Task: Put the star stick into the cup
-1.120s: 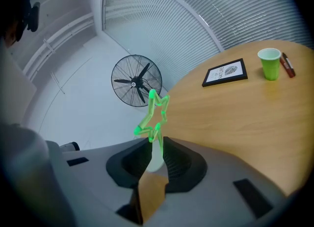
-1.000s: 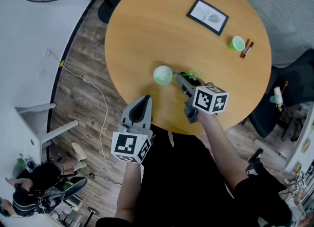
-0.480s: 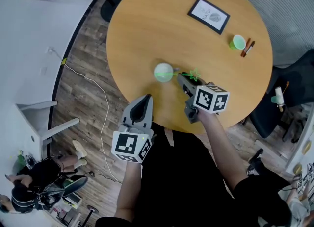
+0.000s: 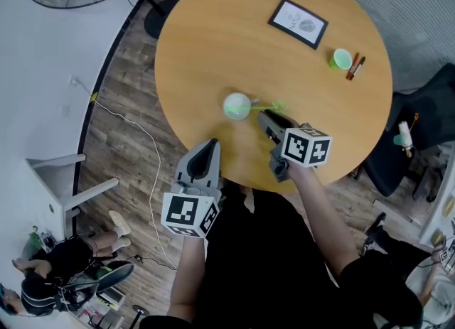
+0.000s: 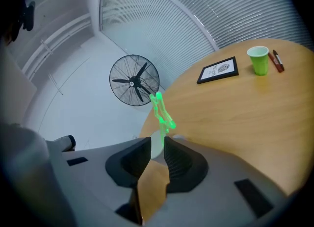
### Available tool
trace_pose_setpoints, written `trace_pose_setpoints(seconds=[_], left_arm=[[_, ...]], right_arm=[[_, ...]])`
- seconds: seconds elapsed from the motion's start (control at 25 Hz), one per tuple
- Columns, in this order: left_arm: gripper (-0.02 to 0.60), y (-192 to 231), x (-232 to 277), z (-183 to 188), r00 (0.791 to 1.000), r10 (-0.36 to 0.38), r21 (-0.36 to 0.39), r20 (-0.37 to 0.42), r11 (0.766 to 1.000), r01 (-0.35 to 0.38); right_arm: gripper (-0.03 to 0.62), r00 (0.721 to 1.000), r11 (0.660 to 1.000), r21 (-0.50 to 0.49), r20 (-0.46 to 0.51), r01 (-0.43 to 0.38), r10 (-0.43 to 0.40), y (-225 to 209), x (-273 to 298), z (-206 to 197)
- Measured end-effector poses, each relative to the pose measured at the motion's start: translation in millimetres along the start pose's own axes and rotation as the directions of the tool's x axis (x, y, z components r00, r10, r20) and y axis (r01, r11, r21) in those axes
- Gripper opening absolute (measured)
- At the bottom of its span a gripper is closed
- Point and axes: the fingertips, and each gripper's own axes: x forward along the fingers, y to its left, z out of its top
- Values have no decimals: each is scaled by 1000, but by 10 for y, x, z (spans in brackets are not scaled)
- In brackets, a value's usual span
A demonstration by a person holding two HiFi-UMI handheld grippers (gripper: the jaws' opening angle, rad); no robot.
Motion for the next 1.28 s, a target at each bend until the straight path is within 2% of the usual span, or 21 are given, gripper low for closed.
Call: trace_pose_setpoints(seconds=[0.28, 0.56, 0.76, 1.0, 1.28], left_arm=[[0, -42, -109, -5, 998, -63, 7, 14, 998, 63], [0, -105, -465, 25, 990, -133, 46, 38, 990, 131], [0, -184, -803, 39, 983, -170, 77, 71, 983, 164], [0, -208, -1228, -28, 975, -203, 93, 94, 976, 194], [0, -263, -1583, -20, 960, -249, 119, 128, 965, 235]], right_arm=[[92, 999, 999, 0, 35, 35, -35, 119, -197, -101], [86, 992, 999, -18, 118, 48, -45, 528, -548, -242], [80, 983, 993, -94, 172, 73, -56, 863, -832, -380], [72, 972, 965, -228, 218, 133, -83, 1318, -1118, -614], [55, 943, 908, -346, 306, 236, -128, 1723, -1498, -803]])
